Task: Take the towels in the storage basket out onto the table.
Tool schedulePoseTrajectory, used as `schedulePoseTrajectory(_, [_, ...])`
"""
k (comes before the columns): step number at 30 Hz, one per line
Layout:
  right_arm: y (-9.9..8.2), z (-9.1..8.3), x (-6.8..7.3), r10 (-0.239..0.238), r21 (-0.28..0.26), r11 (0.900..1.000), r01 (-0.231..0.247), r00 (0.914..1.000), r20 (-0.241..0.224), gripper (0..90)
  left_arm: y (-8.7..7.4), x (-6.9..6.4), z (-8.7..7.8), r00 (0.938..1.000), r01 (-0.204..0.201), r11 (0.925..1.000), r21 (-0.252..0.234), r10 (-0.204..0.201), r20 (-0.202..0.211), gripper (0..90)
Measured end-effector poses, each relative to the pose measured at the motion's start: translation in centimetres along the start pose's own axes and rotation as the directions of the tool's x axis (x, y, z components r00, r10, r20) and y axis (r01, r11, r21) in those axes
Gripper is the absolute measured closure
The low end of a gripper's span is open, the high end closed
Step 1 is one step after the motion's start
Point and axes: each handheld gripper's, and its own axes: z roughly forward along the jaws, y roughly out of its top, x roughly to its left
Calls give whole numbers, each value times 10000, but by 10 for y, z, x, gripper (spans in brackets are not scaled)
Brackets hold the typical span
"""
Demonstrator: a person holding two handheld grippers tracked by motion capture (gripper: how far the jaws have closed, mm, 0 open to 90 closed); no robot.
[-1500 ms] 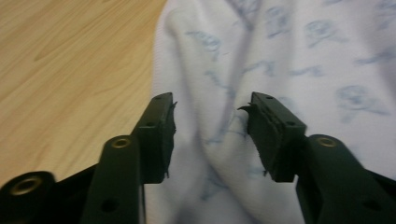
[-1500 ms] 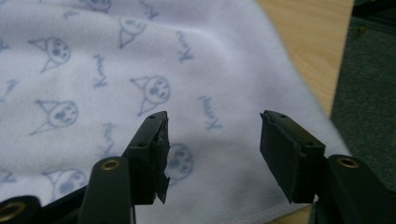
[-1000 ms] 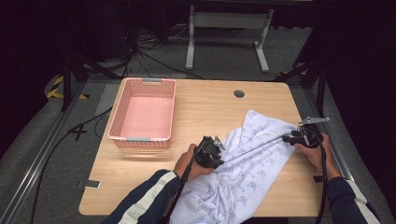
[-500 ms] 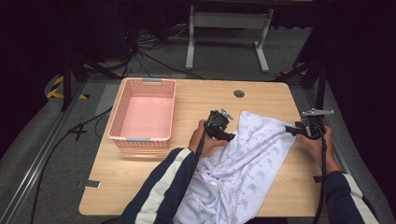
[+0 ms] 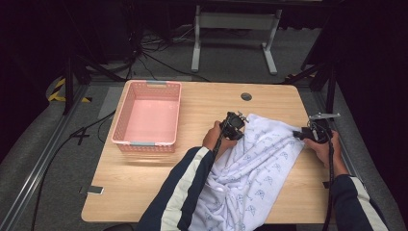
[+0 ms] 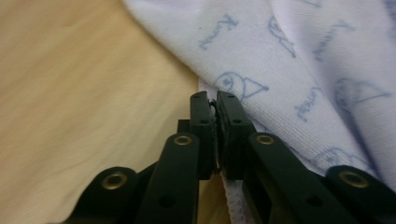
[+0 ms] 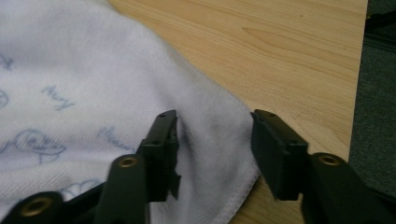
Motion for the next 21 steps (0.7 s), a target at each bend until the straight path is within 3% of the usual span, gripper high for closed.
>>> schedulePoseTrajectory(1, [0, -1, -1, -25, 27, 10000, 25, 10000, -20, 568, -4, 4, -4, 9994, 273, 9995, -134, -275, -195, 895])
schedulePoseTrajectory(2, [-1, -2, -2, 22, 23, 10000, -22, 10000, -6, 601, -9, 8, -7, 9962, 526, 9982, -294, -544, -677, 897])
schedulePoseTrajectory(5, [-2, -4, -6, 73, 115, 9999, -74, 9999, 82, 607, -24, 23, -21, 9863, 1271, 9906, -513, -1317, -991, 898])
schedulePoseTrajectory(6, [-3, -5, -7, 111, 89, 9999, -112, 9999, 110, 579, -30, 29, -27, 9852, 1353, 9897, -476, -1395, -993, 898])
schedulePoseTrajectory(8, [-5, -7, -10, 146, 196, 9997, -151, 9995, 290, 512, -37, 35, -31, 9859, 1591, 9845, -743, -1624, -406, 897])
schedulePoseTrajectory(9, [-5, -8, -11, 129, 229, 9996, -138, 9993, 354, 494, -38, 36, -32, 9875, 1488, 9850, -872, -1526, -386, 893])
schedulePoseTrajectory(11, [-6, -9, -13, 125, 57, 9999, -128, 9991, 412, 482, -34, 36, -33, 9908, 1350, 9822, -1304, -1329, 246, 827])
schedulePoseTrajectory(12, [-5, -10, -13, 187, -63, 9998, -184, 9990, 398, 476, -32, 34, -31, 9911, 1327, 9820, -1344, -1305, 255, 795])
schedulePoseTrajectory(13, [-5, -10, -13, 218, -173, 9996, -212, 9991, 366, 472, -26, 29, -28, 9938, 1110, 9850, -1317, -1094, 197, 761])
schedulePoseTrajectory(14, [-5, -12, -13, 193, -253, 9995, -185, 9993, 318, 471, -20, 25, -23, 9944, 967, 9866, -1318, -901, 550, 742])
schedulePoseTrajectory(16, [-4, -13, -11, 211, -307, 9993, -202, 9993, 309, 458, -12, 17, -12, 9971, 635, 9922, -1074, -585, 491, 669])
schedulePoseTrajectory(20, [-5, -11, -10, 24, -25, 10000, -23, 9991, 425, 425, -4, 7, 7, 9964, 550, 9966, -617, -507, 680, 603])
schedulePoseTrajectory(21, [-5, -11, -10, 45, 3, 10000, -45, 9993, 369, 422, -3, 5, 11, 9970, 513, 9954, -806, -464, 618, 593])
